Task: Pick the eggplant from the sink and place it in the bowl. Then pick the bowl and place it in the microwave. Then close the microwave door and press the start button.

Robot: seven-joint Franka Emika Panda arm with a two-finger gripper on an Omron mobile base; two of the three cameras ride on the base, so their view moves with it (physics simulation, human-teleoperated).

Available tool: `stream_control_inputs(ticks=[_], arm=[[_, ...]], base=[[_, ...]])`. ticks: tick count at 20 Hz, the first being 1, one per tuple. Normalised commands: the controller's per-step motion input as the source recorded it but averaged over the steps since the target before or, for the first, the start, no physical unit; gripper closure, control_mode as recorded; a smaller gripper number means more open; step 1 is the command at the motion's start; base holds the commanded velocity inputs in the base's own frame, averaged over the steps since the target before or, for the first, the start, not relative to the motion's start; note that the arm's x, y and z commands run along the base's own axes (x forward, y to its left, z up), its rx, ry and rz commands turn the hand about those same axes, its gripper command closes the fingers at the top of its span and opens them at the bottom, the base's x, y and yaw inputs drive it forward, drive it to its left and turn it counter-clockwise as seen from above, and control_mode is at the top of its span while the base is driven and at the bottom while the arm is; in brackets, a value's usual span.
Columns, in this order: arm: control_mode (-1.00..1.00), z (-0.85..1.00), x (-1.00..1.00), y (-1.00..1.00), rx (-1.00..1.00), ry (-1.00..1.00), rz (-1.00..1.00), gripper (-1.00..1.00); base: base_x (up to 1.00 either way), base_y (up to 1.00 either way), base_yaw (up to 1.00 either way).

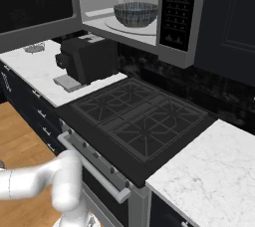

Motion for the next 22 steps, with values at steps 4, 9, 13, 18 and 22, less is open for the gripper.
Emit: stream_control_inputs(ticks=[4,9,13,18,22], arm=[[-1.0,0.63,-0.02,-0.22,-0.02,-0.18,-0.02,-1.0],[-1.0,0.33,0.17,-0.48,-0.07,-0.03,-0.06,-1.0],[-1.0,-0.11,0.76,-0.36,-0.1,0.06,-0.04,-1.0],[-1.0,-0.11,0.56,-0.3,-0.08,0.02,-0.01,-1.0],[-1.0,0.37,0.0,-0.86,-0.01,-0.11,-0.02,-1.0]], base=[[0.0,0.0,0.0],[0.0,0.0,0.0],[0.0,0.0,0.0],[0.0,0.0,0.0],[0.0,0.0,0.0]])
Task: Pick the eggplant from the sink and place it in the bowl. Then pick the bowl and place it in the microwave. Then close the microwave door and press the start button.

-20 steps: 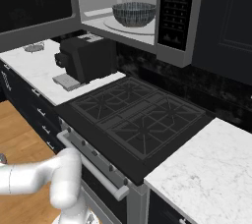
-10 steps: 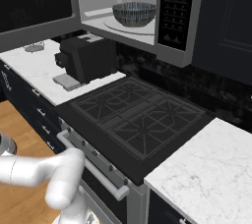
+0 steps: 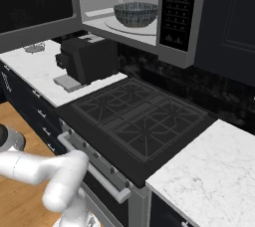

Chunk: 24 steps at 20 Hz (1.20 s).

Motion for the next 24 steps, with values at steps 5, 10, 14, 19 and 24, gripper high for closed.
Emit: stream_control_inputs(ticks=[5,10,14,19,24], arm=[[-1.0,0.32,0.0,-1.0,0.0,-0.19,0.0,-1.0],[-1.0,0.23,0.0,-1.0,0.0,-0.26,0.0,-1.0],[-1.0,0.25,-0.23,-0.97,-0.08,-0.62,0.0,-1.0],[-1.0,0.15,-0.03,-1.0,-0.04,-0.41,0.0,-1.0],[-1.0,0.0,0.0,-1.0,0.0,-0.25,0.01,-1.0]], base=[[0.0,0.0,0.0],[0.0,0.0,0.0],[0.0,0.0,0.0],[0.0,0.0,0.0],[0.0,0.0,0.0]])
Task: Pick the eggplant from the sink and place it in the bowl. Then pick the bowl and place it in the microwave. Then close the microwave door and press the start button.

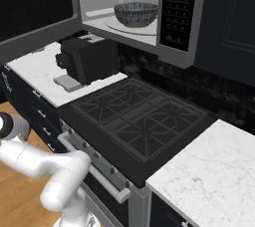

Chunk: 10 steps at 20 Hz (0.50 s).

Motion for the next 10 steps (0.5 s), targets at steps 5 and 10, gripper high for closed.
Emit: stream_control_inputs(ticks=[5,10], arm=[[-1.0,-0.1,0.0,-1.0,0.0,-0.14,0.08,-1.0],[-1.0,-0.03,0.0,-1.0,0.0,0.0,0.22,-1.0]], base=[[0.0,0.0,0.0],[0.0,0.0,0.0]])
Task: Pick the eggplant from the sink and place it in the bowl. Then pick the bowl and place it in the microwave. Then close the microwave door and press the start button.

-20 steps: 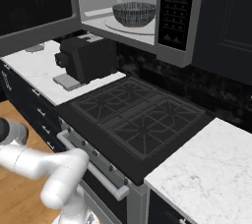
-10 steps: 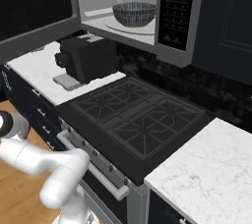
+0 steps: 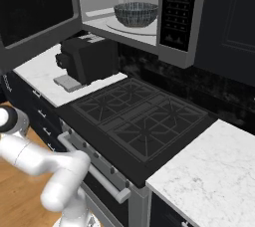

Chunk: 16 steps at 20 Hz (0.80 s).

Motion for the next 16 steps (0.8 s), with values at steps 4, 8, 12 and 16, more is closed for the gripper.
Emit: stream_control_inputs(ticks=[4,8,12,16], arm=[[-1.0,-0.53,0.01,-1.0,0.0,0.0,0.46,-1.0],[-1.0,-1.0,0.0,-1.0,0.0,0.0,0.6,-1.0],[-1.0,-0.92,0.0,-1.0,0.01,-0.1,0.67,-1.0],[-1.0,-0.28,0.0,-1.0,0.03,-0.3,0.63,-1.0]], base=[[0.0,0.0,0.0],[0.0,0.0,0.0],[0.0,0.0,0.0],[0.0,0.0,0.0]])
